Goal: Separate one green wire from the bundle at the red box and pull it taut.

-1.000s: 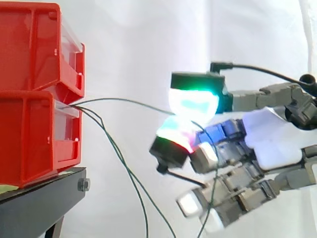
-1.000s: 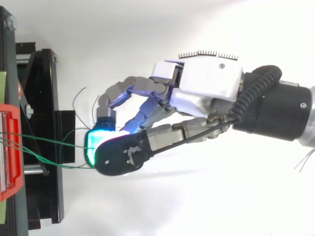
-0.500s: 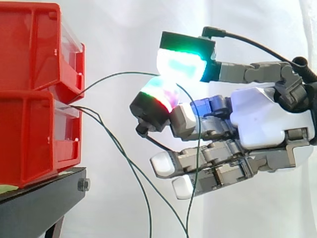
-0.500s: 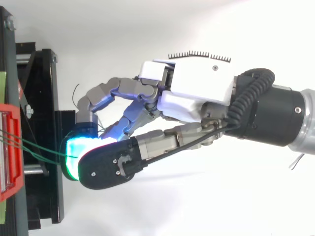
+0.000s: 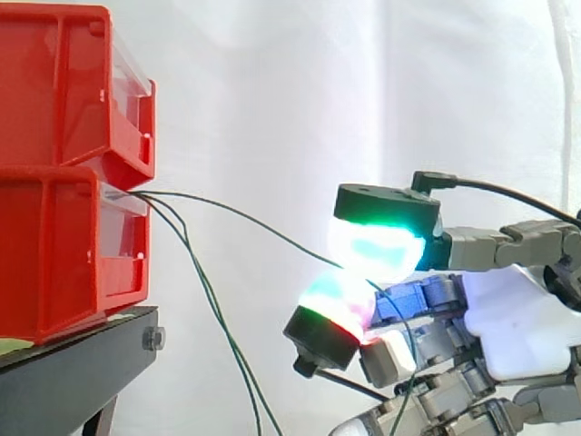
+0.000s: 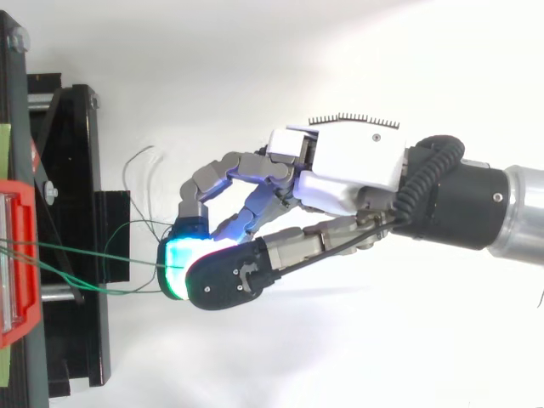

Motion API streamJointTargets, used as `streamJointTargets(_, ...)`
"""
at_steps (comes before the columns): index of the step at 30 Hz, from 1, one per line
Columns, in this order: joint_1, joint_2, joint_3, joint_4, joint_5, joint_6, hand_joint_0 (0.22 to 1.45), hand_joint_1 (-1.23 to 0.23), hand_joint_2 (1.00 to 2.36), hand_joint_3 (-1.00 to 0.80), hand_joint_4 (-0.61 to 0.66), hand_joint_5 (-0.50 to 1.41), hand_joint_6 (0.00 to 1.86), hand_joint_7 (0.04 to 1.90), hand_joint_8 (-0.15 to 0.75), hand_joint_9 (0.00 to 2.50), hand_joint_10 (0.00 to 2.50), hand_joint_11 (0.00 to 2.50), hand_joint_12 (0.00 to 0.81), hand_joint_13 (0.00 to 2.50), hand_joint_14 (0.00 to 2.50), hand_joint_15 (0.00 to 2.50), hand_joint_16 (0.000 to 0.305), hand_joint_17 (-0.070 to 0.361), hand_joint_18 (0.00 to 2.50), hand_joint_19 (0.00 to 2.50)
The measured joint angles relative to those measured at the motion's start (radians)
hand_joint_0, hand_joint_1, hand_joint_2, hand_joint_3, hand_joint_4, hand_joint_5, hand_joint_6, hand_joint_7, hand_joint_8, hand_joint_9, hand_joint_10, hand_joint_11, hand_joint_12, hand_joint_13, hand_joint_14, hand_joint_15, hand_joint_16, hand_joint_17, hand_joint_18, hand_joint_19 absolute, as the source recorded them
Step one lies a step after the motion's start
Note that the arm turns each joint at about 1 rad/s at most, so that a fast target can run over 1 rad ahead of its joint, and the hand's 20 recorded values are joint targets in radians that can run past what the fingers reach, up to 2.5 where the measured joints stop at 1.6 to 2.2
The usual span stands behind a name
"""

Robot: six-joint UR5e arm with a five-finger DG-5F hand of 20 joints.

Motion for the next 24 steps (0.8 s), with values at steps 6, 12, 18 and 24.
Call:
streamJointTargets(6, 0.002, 0.0, -0.036, 0.063, -0.001, -0.002, 0.6, -0.76, 1.01, -0.04, -0.04, -0.12, 0.89, 1.12, 0.27, 1.07, 0.02, 0.83, 0.421, 0.73, 0.02, 0.45, 0.056, 0.125, 0.61, 0.42)
streamJointTargets(12, 0.002, 0.0, -0.04, 0.076, -0.001, -0.002, 0.6, -0.76, 1.01, -0.04, -0.03, -0.12, 0.89, 1.12, 0.272, 1.08, 0.02, 0.83, 0.421, 0.73, 0.02, 0.45, 0.056, 0.125, 0.62, 0.42)
streamJointTargets(18, 0.002, 0.0, -0.041, 0.076, -0.001, -0.002, 0.6, -0.76, 1.01, -0.04, -0.03, -0.12, 0.89, 1.13, 0.274, 1.08, 0.02, 0.83, 0.423, 0.73, 0.02, 0.44, 0.056, 0.126, 0.62, 0.42)
streamJointTargets(24, 0.002, 0.0, -0.041, 0.075, -0.002, -0.002, 0.6, -0.76, 1.01, -0.03, -0.03, -0.12, 0.89, 1.13, 0.275, 1.09, 0.02, 0.83, 0.422, 0.73, 0.02, 0.45, 0.056, 0.126, 0.62, 0.41)
